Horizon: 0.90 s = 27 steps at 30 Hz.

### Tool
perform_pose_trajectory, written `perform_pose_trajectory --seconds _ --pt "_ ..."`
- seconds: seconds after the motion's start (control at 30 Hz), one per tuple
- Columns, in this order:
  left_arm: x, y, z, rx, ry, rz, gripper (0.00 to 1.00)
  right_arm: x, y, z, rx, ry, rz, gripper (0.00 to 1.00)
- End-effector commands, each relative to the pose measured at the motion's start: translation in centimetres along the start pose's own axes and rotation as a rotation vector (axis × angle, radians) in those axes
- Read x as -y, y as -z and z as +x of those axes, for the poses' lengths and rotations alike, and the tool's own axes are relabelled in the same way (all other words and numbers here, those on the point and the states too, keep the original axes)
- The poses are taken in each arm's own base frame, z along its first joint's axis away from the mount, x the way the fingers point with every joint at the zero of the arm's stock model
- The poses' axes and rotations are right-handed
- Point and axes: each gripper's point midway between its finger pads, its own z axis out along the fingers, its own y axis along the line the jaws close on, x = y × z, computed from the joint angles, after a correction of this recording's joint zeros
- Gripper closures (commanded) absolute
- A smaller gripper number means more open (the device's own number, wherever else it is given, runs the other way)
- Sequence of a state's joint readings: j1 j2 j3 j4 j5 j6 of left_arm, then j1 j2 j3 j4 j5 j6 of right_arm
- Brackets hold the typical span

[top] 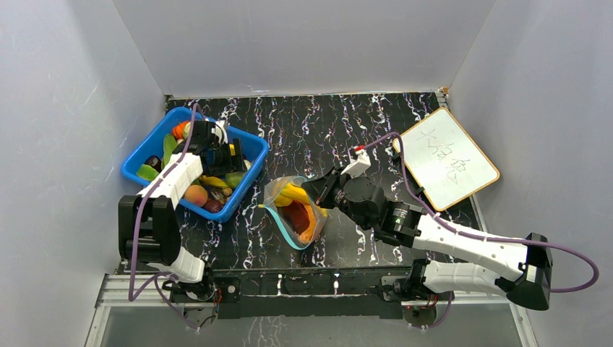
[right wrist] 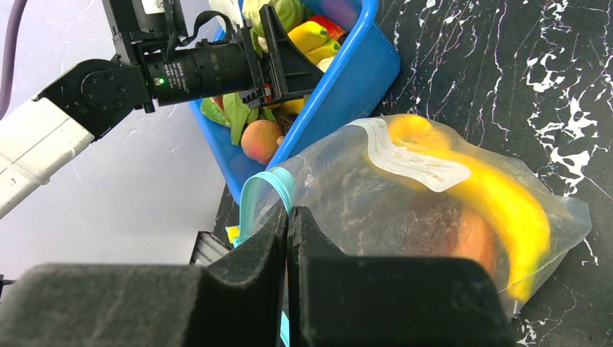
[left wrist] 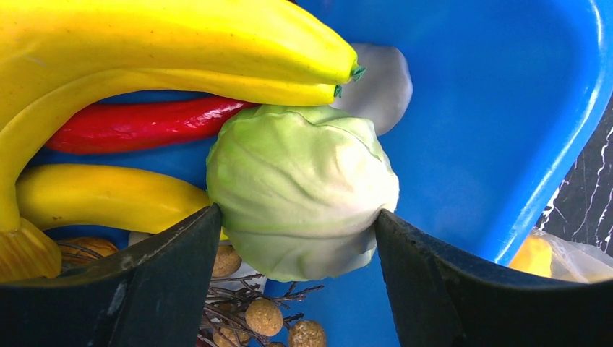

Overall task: Place the food in the zip-top bag and seal the zipper
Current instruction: Pick up the fake vegetable from the bin.

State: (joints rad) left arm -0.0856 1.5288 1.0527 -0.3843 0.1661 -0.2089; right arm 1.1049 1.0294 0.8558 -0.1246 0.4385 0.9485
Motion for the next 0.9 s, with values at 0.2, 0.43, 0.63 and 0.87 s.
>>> perform_pose_trajectory --seconds 0.2,0.43,0.63,0.87 --pt "0.2 0.1 0.5 -0.014 -0.007 0.023 0.41 -2.3 0.4 -1.8 0.052 -0.054 -0.069 1.00" --pt "0.3 1.6 0.2 0.022 -0.009 0.016 0.50 -2.1 0.3 -1.7 0.047 -0.056 -0.063 1.00" --pt "0.3 3.9 -0.5 0.075 -0.012 -0.004 0.54 -1.6 0.5 -2.7 0.078 -0.083 -0.005 1.00" --pt "1.4 7.5 -2.1 0.174 -0.005 0.019 0.56 -2.2 1.0 -5.9 0.170 -0.115 0.051 1.00"
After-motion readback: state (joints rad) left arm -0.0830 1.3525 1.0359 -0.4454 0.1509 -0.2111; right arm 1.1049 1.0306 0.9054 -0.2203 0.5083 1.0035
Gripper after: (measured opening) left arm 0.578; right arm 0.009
